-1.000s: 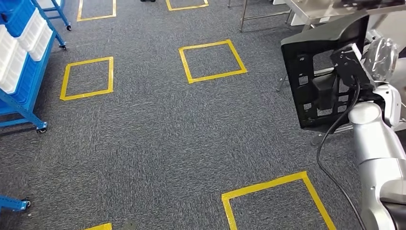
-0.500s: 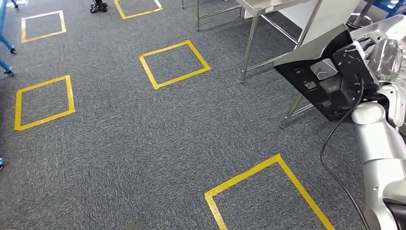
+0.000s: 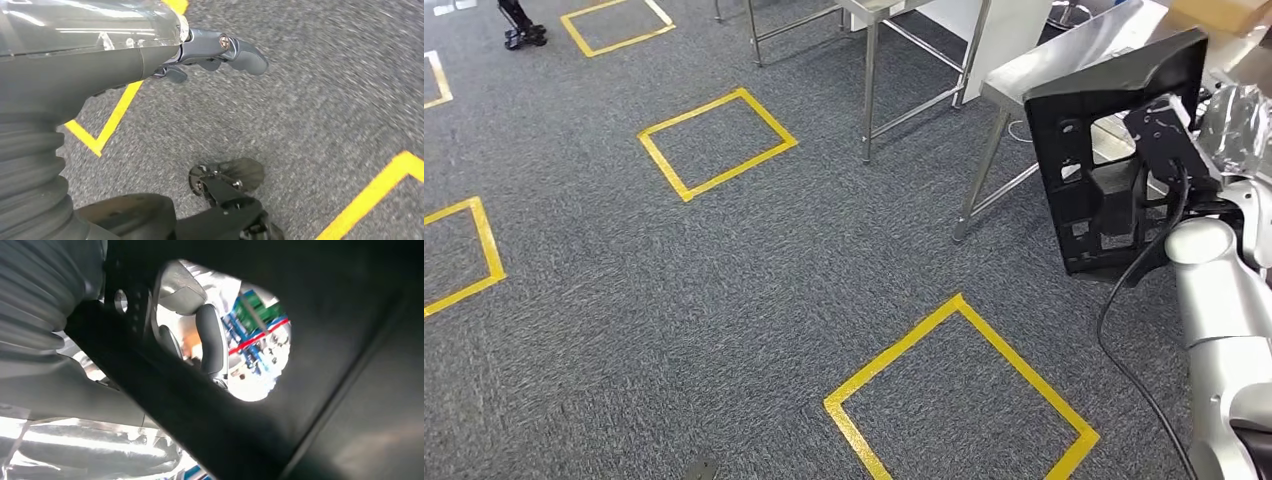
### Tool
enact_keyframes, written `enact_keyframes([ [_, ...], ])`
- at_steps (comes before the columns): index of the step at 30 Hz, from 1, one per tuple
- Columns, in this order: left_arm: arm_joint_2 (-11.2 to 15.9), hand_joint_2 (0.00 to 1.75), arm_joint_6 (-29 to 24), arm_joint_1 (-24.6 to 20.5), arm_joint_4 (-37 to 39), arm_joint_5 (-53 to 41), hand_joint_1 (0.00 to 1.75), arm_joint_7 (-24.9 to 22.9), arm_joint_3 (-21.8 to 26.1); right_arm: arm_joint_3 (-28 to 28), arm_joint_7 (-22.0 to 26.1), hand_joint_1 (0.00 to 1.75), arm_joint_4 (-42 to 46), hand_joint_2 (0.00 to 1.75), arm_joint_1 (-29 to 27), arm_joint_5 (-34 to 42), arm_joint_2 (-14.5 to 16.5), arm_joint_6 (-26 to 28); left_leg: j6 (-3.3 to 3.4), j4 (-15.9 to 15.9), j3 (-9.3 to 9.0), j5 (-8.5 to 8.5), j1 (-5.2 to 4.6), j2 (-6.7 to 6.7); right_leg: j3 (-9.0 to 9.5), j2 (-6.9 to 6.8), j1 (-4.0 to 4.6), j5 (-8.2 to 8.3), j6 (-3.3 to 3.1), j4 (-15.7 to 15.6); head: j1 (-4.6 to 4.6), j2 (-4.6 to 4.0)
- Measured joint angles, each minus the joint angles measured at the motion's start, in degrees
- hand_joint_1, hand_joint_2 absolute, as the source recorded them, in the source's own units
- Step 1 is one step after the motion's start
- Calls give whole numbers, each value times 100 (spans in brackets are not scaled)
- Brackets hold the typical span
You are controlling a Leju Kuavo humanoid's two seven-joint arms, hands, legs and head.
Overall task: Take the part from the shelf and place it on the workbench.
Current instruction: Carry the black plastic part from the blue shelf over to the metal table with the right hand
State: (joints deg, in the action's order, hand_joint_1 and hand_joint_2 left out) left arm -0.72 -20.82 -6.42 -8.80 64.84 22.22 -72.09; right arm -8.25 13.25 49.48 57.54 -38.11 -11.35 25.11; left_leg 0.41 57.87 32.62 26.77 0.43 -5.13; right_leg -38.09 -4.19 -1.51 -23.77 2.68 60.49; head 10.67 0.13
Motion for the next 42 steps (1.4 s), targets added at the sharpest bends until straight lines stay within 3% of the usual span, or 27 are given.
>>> enact_keyframes([
  [1,0,175,1,-1,1,1,0,0,-1,0,-3,175,1,175,14,-4,-2,-4,-37,20,-15,31,-25,-58,49,-64,19,4,-35,-109,1,0],
  [4,-5,175,2,-8,1,4,0,1,-4,2,-16,175,3,175,29,-18,-16,-16,-136,5,-78,89,-32,-223,34,131,31,-7,-175,-112,3,-1],
  [6,-5,175,2,-29,1,2,0,4,-4,3,-31,175,22,175,57,-30,-21,-18,-185,219,-7,264,2,-32,46,267,8,3,-243,-130,2,0],
  [8,-6,175,2,-31,1,1,0,4,-8,3,-54,175,35,175,98,-50,-20,-35,-192,893,304,600,19,286,53,409,11,6,-291,-135,2,0],
  [10,-7,175,2,-10,1,4,0,-5,-27,3,-81,175,8,175,141,-75,-19,-90,-167,1555,659,782,17,409,58,585,47,6,-323,-134,2,0],
  [11,-8,175,1,-4,1,6,0,-8,-40,3,-85,175,-15,175,164,-83,-20,-120,-136,1625,731,715,7,444,62,685,69,7,-329,-134,2,0],
  [12,-8,175,-2,-2,1,10,0,-7,-52,3,-79,175,-44,175,192,-86,-20,-142,-84,1464,703,535,-8,491,67,783,90,8,-331,-134,2,0],
  [15,0,175,-20,20,5,20,0,26,-77,3,-18,175,-142,175,292,-82,-21,-155,124,460,335,-48,-56,853,69,1034,116,19,-323,-129,2,-1],
  [17,6,175,-31,48,10,25,0,64,-85,3,17,175,-205,175,330,-72,-22,-153,171,171,194,-96,-69,970,50,1172,89,39,-281,-130,2,-1],
  [18,2,175,-34,55,10,29,0,83,-86,2,27,175,-234,175,344,-67,-30,-151,165,119,165,-93,-70,913,38,1251,75,54,-249,-138,2,-1],
  [19,-10,175,-34,53,9,32,0,96,-87,2,33,175,-260,175,356,-65,-38,-148,166,66,139,-103,-59,839,24,1255,66,58,-221,-140,2,0],
  [20,-20,175,-34,44,8,34,0,107,-87,2,37,175,-287,175,385,-66,-53,-143,178,13,114,-127,-45,766,-1,1144,77,28,-195,-107,0,-1],
  [21,-31,175,-34,38,8,38,0,113,-87,2,44,175,-314,175,428,-67,-66,-134,193,-43,91,-153,-32,687,-69,964,89,-67,-171,26,-1,-1],
  [23,-42,175,-34,46,9,56,0,127,-87,1,74,175,-372,175,507,-64,-75,-107,216,-95,68,-177,-27,544,-344,572,87,-394,-120,613,-2,-1],
  [25,-52,175,-34,77,10,96,0,147,-87,-2,117,175,-463,175,532,-55,-72,-78,206,-89,68,-166,-17,387,-649,475,30,-620,-49,1253,-1,0],
  [26,-62,175,-34,89,10,110,0,157,-87,-3,133,175,-513,175,532,-51,-71,-67,191,-80,68,-154,-7,307,-686,456,-1,-591,-11,1333,-2,0],
  [27,-72,175,-33,96,9,117,0,168,-87,-3,145,175,-556,175,535,-49,-71,-61,169,-62,68,-136,7,228,-607,425,-30,-464,26,1188,-1,-1],
  [29,-88,175,-33,99,9,117,0,188,-87,-4,162,175,-608,175,562,-48,-71,-49,104,3,68,-80,23,86,-216,215,-53,-137,84,463,-2,-1],
  [30,-91,175,-34,99,9,117,0,196,-86,-5,170,175,-626,175,587,-47,-70,-42,64,47,70,-41,14,23,-52,97,-45,-36,69,149,0,-1],
  [32,-89,175,-34,103,10,118,0,205,-85,-7,174,175,-665,175,625,-43,-71,-28,-8,92,56,16,-27,-90,64,-1,-8,-14,-11,-96,2,-1],
  [34,-90,175,-34,110,10,120,0,209,-85,-9,177,175,-699,175,644,-40,-76,-26,-68,93,27,56,-32,-210,49,161,-3,-2,-110,-90,3,-1],
  [35,-90,175,-33,110,10,123,0,210,-85,-10,180,175,-711,175,662,-38,-79,-32,-101,130,27,107,-16,-173,46,233,-9,6,-145,-95,3,-1],
  [36,-89,175,-33,109,10,126,0,214,-85,-10,183,175,-722,175,691,-34,-79,-44,-127,261,71,213,3,-57,45,297,-20,16,-184,-102,3,-1],
  [38,-88,175,-31,121,10,130,0,219,-85,-11,186,175,-745,175,755,-21,-71,-76,-151,867,326,562,28,290,40,418,-27,28,-238,-108,3,-1],
  [40,-88,175,-24,157,10,133,0,221,-85,-14,186,175,-779,175,781,-8,-56,-108,-142,1606,674,845,29,443,34,568,-4,35,-267,-107,3,-1],
  [41,-88,175,-21,174,10,135,0,223,-85,-16,186,175,-798,175,782,1,-49,-118,-128,1765,763,843,28,462,34,657,10,37,-271,-105,3,-1],
  [42,-89,175,-19,185,10,140,0,225,-85,-17,186,175,-818,175,785,13,-42,-121,-103,1698,752,729,27,476,34,746,23,40,-273,-102,3,-1],
])
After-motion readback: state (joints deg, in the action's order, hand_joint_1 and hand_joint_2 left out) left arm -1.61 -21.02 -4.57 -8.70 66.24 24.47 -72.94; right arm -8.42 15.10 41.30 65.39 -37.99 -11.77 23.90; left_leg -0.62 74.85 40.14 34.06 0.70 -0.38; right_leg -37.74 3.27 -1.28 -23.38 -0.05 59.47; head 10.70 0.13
